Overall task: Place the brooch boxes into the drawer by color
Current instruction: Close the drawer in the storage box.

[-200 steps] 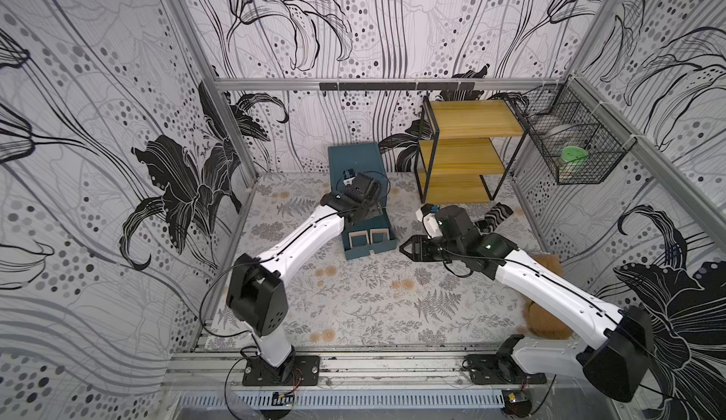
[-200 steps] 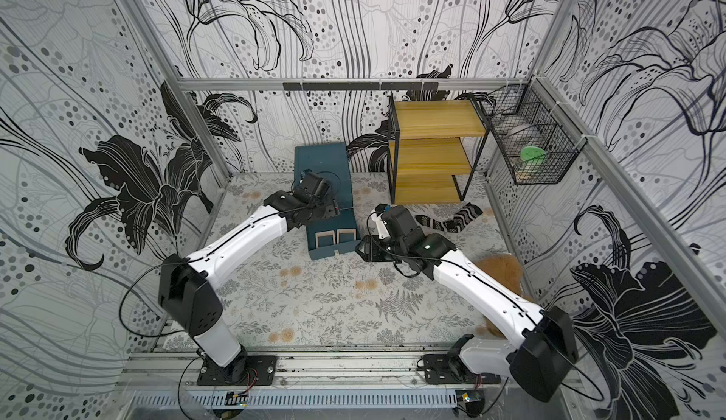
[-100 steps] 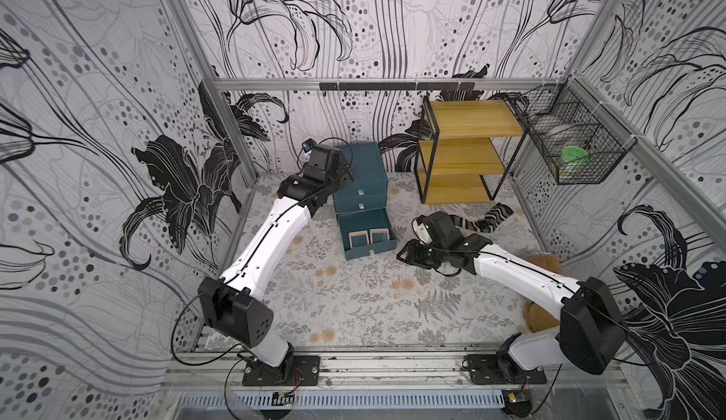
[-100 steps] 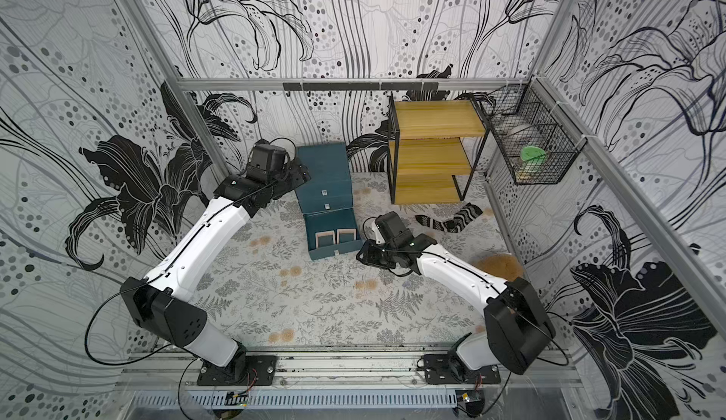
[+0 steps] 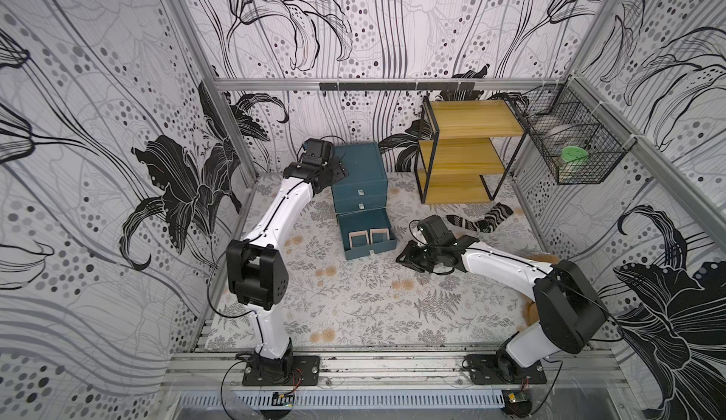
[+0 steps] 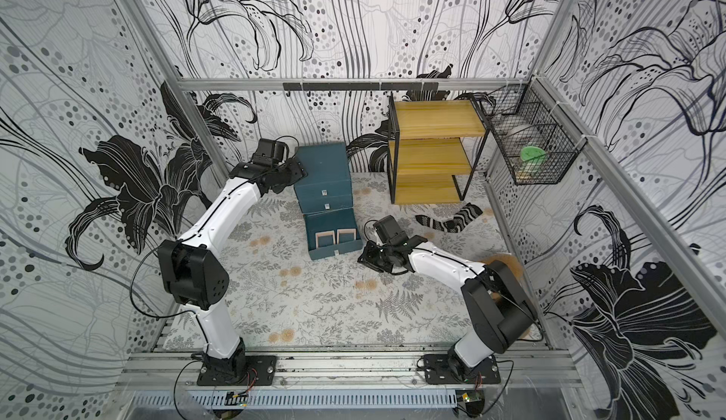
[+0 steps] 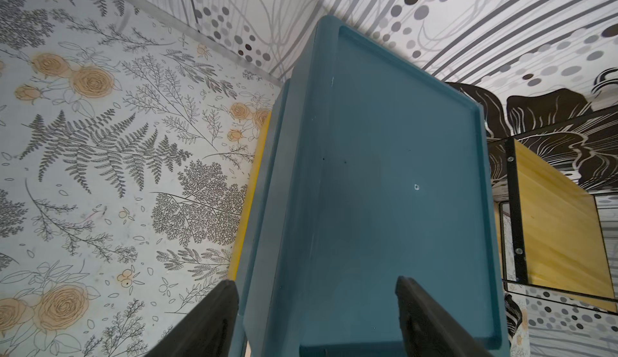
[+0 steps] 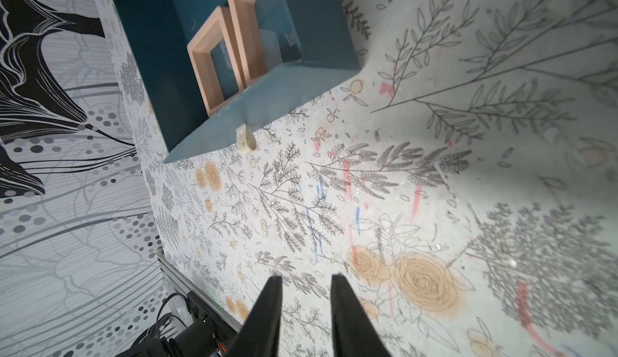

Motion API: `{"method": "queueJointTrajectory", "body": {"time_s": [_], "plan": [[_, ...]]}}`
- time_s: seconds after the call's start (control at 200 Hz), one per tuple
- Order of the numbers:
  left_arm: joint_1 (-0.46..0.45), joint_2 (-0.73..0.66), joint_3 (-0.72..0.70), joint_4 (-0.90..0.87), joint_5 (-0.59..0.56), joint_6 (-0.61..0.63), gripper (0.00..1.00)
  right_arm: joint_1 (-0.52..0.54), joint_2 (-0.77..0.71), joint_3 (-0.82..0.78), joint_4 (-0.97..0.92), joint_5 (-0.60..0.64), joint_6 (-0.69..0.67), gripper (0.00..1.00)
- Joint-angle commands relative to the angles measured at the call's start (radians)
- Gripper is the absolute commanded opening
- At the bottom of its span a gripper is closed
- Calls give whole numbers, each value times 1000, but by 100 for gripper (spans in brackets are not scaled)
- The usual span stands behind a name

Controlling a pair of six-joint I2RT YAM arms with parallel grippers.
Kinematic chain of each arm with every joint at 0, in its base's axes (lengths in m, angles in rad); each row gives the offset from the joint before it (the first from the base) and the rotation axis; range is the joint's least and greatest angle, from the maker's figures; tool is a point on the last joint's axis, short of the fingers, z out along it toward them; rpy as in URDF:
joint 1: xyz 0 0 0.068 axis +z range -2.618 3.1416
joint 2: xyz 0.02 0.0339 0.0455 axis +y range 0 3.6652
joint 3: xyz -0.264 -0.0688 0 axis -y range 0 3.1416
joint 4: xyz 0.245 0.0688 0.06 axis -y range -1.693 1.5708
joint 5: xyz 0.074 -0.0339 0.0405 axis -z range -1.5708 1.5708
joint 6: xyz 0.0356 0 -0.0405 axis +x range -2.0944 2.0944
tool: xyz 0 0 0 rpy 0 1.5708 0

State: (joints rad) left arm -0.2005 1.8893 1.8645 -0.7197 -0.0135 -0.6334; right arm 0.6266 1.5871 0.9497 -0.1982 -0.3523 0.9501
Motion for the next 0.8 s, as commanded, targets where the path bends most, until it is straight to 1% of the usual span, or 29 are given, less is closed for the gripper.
{"method": "queueJointTrajectory", "body": {"time_s": [0.0, 0.185, 0.205, 0.315, 0.421, 0.526, 0.696, 0.791], "plan": [[10, 25, 52, 11, 20, 39, 74, -5, 46, -8, 77, -25, 81, 28], [15, 39, 29, 11, 10, 51, 63, -5, 77, -2, 127, 3, 145, 24], [14, 39, 21, 12, 9, 54, 61, -5, 104, -3, 135, 7, 151, 24], [13, 36, -9, 15, 6, 64, 56, -4, 143, -19, 214, 17, 199, 24], [15, 34, -27, 21, 7, 70, 53, -5, 172, -18, 309, 35, 229, 23], [15, 42, -31, 17, 14, 75, 51, -4, 208, 30, 331, 58, 227, 23], [15, 35, -64, 32, 18, 72, 48, -4, 288, 61, 394, 59, 287, 22], [16, 35, -68, 32, 24, 73, 47, -4, 308, 74, 427, 77, 302, 21]]}}
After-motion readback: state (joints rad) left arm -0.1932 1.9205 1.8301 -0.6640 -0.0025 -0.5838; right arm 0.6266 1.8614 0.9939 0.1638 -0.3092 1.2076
